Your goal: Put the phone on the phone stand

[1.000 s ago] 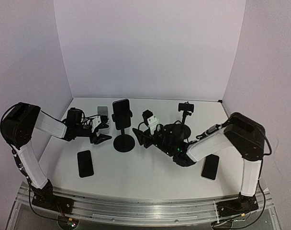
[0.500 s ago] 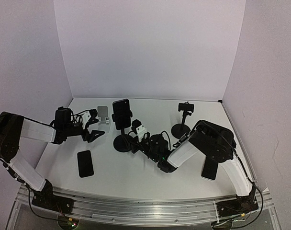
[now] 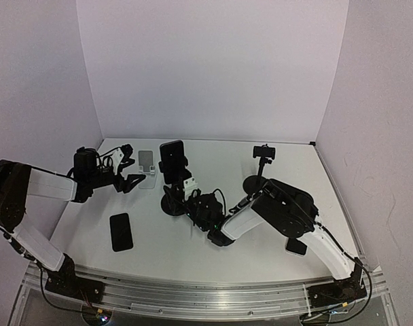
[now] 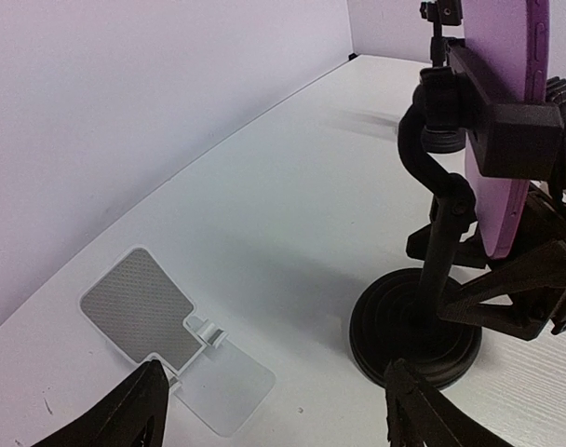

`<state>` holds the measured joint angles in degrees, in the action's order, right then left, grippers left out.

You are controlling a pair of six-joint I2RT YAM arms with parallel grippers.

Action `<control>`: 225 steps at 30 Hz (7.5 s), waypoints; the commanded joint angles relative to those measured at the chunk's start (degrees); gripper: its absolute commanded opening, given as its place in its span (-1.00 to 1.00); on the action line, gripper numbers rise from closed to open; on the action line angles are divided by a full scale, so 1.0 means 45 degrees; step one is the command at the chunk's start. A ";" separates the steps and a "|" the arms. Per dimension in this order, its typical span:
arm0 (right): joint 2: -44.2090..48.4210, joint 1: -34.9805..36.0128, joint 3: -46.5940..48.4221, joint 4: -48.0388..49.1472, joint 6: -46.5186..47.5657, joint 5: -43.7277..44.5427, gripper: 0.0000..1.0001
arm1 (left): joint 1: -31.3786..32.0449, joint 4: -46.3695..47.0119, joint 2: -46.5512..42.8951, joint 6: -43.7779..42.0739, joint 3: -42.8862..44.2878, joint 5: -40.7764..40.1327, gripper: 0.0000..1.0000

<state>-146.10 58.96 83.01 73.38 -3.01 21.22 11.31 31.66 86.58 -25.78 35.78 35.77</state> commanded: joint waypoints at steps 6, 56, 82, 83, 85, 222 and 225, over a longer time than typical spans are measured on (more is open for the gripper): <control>-0.0667 0.0039 0.1244 0.0037 -0.0455 0.1429 -0.50 | -0.0321 0.0953 0.0394 0.0064 0.0931 -0.0261 0.58; 0.0531 -0.1301 0.0378 0.1575 0.4251 0.5242 0.46 | -0.0597 0.0887 0.0722 -0.0644 0.2030 -0.0249 0.58; 1.0661 -0.1781 -0.8804 -0.8440 -0.2401 0.2662 0.66 | -0.0559 0.1087 0.0218 -0.0285 0.1611 0.1144 0.59; 1.0901 -0.1980 -0.8936 -0.8612 -0.2511 0.2732 0.66 | -0.0548 0.1119 0.0183 -0.0253 0.1571 0.1187 0.59; 1.1333 -0.2280 -0.9272 -0.8668 -0.2747 0.3023 0.66 | -0.0532 0.1183 0.0095 -0.0191 0.1478 0.1238 0.59; 1.2722 0.1583 -0.9586 -1.5657 -1.0949 0.7482 0.97 | -0.0330 0.1657 -0.0314 -0.0280 0.1154 0.1351 0.59; 1.3680 0.1480 -0.9707 -1.7980 -1.1843 0.6742 0.97 | -0.0319 0.1786 -0.0313 -0.0238 0.1107 0.1437 0.60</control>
<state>-90.27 66.15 38.19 16.46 -45.77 54.80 9.61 36.71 85.89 -27.95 40.47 40.68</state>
